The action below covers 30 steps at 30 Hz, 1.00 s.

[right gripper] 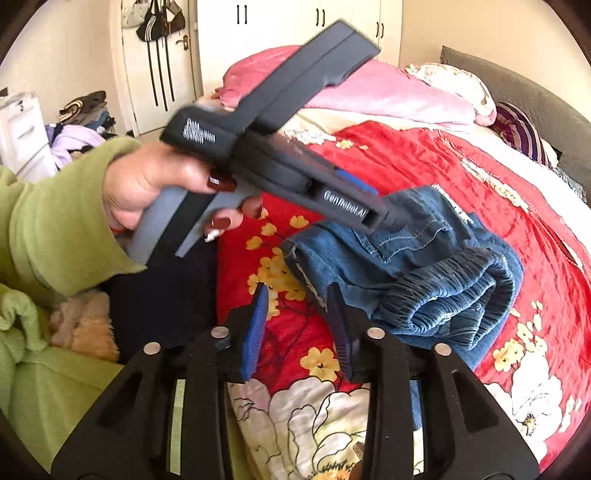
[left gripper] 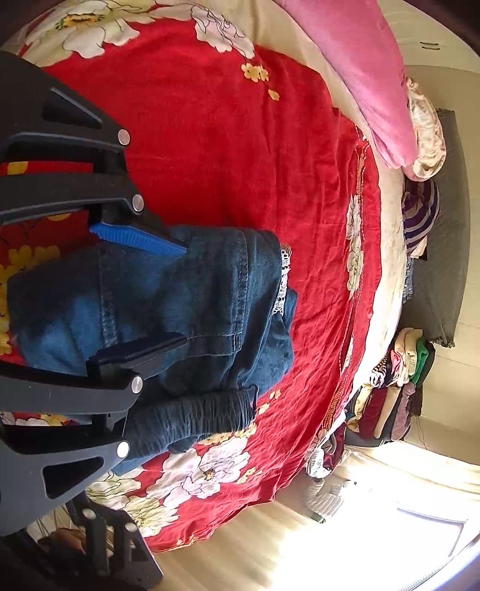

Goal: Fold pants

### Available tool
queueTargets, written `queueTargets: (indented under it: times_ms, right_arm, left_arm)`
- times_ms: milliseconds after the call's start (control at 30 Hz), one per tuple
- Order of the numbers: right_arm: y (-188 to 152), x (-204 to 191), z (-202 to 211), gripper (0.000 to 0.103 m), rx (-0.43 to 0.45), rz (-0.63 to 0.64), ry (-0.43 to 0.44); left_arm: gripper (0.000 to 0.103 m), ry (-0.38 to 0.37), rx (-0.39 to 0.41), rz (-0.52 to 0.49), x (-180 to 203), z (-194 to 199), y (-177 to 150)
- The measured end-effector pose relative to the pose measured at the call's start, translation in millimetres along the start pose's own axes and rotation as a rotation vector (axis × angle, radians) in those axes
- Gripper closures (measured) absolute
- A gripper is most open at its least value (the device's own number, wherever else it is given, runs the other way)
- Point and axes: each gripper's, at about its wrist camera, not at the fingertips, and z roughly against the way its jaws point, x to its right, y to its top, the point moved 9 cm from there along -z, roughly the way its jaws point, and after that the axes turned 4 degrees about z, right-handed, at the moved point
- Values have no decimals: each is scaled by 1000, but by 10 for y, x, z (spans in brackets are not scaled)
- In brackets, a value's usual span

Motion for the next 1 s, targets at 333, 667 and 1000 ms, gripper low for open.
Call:
queueTargets:
  times_ms: [333,667,1000]
  right_arm:
    - [197,133,445,52,110,-33,-65]
    - [205,640,743,29,182,-137,-233]
    - [-15,1170,772,22,152,-306,-358]
  left_arm:
    - [49,19,37,-6,22,225,1]
    - [30,34,78,5,-2,408,62]
    - [25,62,90,3,-39,414,89]
